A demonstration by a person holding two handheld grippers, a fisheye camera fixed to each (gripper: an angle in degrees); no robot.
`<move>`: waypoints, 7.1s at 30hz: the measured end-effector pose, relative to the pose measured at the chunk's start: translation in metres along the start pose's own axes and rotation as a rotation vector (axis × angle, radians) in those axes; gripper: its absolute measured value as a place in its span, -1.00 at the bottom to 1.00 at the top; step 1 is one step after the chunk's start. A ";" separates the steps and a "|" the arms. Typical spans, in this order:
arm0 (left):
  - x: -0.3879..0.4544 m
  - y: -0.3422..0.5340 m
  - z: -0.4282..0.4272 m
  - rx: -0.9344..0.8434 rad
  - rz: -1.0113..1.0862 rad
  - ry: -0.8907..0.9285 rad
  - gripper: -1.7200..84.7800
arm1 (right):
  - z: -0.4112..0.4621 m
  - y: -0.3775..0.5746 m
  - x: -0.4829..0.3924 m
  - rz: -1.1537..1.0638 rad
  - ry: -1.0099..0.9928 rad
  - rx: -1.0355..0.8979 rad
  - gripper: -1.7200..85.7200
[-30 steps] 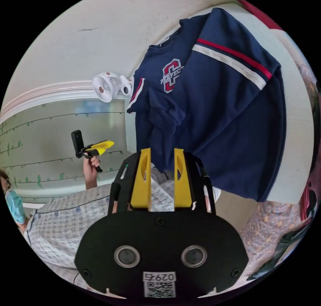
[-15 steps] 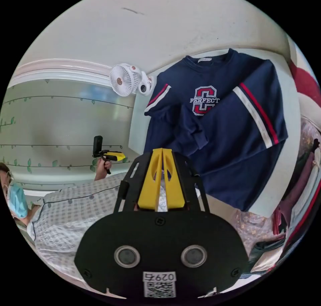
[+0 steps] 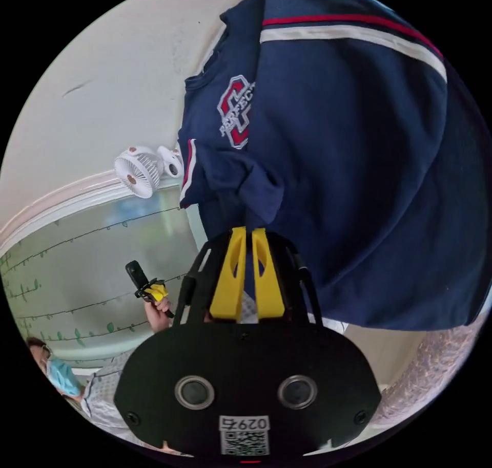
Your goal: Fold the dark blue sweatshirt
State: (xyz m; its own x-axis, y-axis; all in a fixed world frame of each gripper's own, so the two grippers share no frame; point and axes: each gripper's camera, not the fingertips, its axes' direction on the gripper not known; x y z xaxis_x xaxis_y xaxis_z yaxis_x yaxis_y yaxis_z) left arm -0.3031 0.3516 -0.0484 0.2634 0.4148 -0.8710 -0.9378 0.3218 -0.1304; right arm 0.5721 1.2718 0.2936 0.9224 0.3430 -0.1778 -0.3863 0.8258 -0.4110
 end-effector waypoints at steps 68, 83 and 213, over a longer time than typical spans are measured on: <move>0.042 -0.598 0.453 -0.709 0.037 -1.424 -0.98 | -0.093 -0.102 0.016 -0.173 0.325 -0.435 -0.97; 0.052 -0.608 0.501 -0.707 0.141 -1.319 -0.98 | -0.061 -0.111 -0.001 -0.236 0.433 -0.544 -0.97; -0.042 -0.173 0.195 -0.192 -0.269 -0.912 -0.98 | -0.033 -0.095 -0.062 -0.314 0.565 -0.254 -0.97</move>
State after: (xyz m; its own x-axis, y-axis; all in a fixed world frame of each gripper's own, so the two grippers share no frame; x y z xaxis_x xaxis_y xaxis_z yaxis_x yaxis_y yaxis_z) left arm -0.1076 0.4445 0.1029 0.4728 0.8744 -0.1091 -0.8201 0.3914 -0.4174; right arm 0.5509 1.1573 0.3144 0.8731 -0.2378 -0.4257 -0.1542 0.6936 -0.7037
